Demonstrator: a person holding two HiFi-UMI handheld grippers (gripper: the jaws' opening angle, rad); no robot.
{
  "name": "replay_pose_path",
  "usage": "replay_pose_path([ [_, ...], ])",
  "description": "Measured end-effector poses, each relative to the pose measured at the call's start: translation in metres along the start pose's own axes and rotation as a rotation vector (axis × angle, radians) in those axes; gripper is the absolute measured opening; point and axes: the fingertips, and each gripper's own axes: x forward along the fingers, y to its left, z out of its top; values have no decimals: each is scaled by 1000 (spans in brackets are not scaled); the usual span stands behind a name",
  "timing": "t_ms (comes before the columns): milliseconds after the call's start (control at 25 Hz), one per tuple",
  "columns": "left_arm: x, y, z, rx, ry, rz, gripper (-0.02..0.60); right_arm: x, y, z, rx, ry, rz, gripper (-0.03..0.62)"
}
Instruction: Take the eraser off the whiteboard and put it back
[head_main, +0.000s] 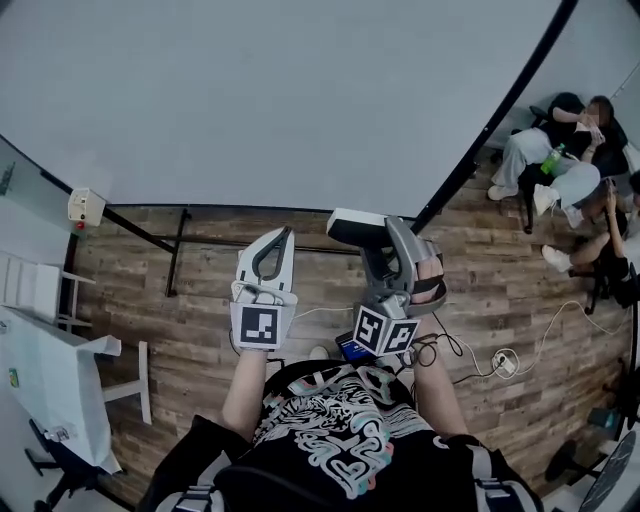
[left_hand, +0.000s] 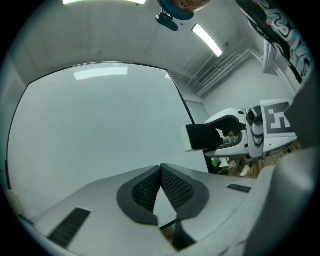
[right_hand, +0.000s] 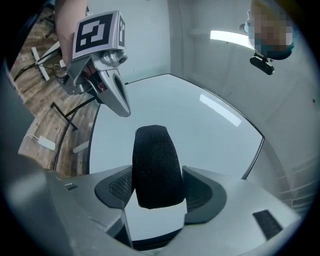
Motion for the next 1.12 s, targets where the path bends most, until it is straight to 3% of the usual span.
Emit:
replay_pose_path([
  [160,7,-1,2,-56,-6,23,26,-6,4,-4,17,-17,37,301],
  [640,26,-31,6,-62,1,72,26,-13,-10,-47,65,-30,60,301],
  [920,4,-17,2,-82,7,119,25,-14,-11,-46,84,-53,71,301],
  [1120,1,-15,0,-141,-4,105,25,-13,-9,-47,110,-44,77,301],
])
